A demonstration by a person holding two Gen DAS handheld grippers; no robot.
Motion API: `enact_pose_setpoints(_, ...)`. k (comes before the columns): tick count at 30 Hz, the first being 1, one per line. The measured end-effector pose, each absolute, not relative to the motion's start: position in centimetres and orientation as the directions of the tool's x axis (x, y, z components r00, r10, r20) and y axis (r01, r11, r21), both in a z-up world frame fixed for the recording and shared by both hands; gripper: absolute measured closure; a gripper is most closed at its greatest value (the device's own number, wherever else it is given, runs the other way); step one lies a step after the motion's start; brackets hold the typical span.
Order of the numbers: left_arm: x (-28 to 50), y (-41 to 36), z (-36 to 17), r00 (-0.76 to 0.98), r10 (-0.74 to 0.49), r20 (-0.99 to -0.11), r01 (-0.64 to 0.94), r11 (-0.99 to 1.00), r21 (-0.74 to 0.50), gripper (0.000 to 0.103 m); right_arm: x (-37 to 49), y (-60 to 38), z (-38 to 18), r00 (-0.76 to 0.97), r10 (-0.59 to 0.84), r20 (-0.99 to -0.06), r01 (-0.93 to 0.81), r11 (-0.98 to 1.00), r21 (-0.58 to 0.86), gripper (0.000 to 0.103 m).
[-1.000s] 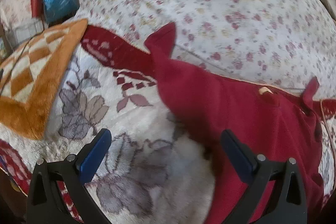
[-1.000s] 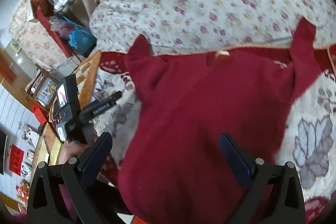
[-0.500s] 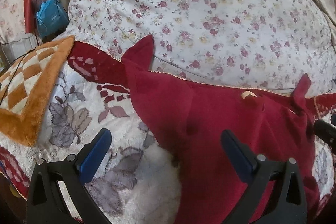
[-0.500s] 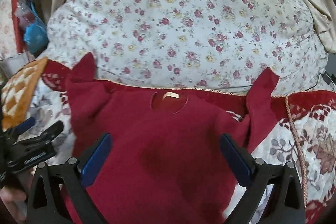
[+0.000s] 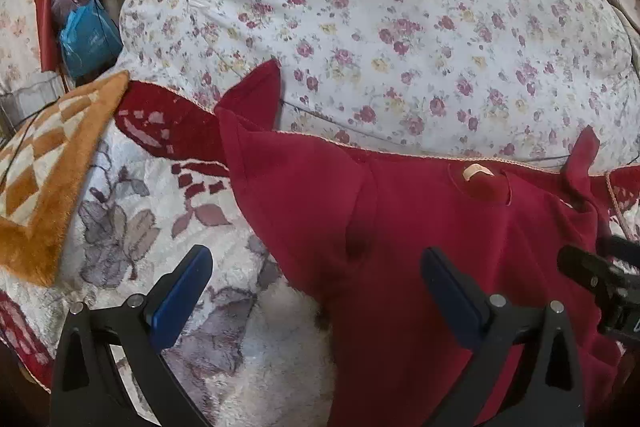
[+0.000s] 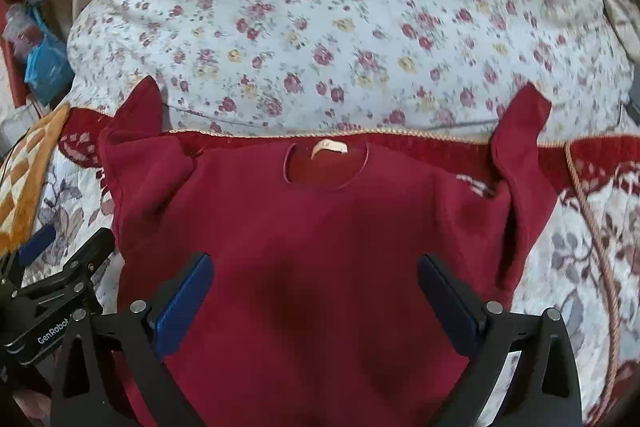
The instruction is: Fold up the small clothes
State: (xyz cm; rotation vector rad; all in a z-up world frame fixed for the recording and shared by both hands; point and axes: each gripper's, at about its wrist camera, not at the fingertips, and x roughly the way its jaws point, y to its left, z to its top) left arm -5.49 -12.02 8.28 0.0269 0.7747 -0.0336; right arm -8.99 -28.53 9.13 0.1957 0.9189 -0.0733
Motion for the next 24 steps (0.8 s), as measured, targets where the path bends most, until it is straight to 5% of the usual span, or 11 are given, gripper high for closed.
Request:
enact_pose_setpoints(9,-4.9,-11.8,8.1,0.711,0.002,-0.703,0.031,0.999,0.034,0.000,-9.1,-31.9,8.4,0.540,0.284,-0.792,0.138,0.899,0.417,0.000)
enact_pose_setpoints(24,-4.5,-10.5,8.0,0.700,0.023,-0.714,-0.003,1.000,0.030,0.000,-7.4,-31.6,8.8,0.589,0.099,-0.802,0.103,0.975,0.196,0.000)
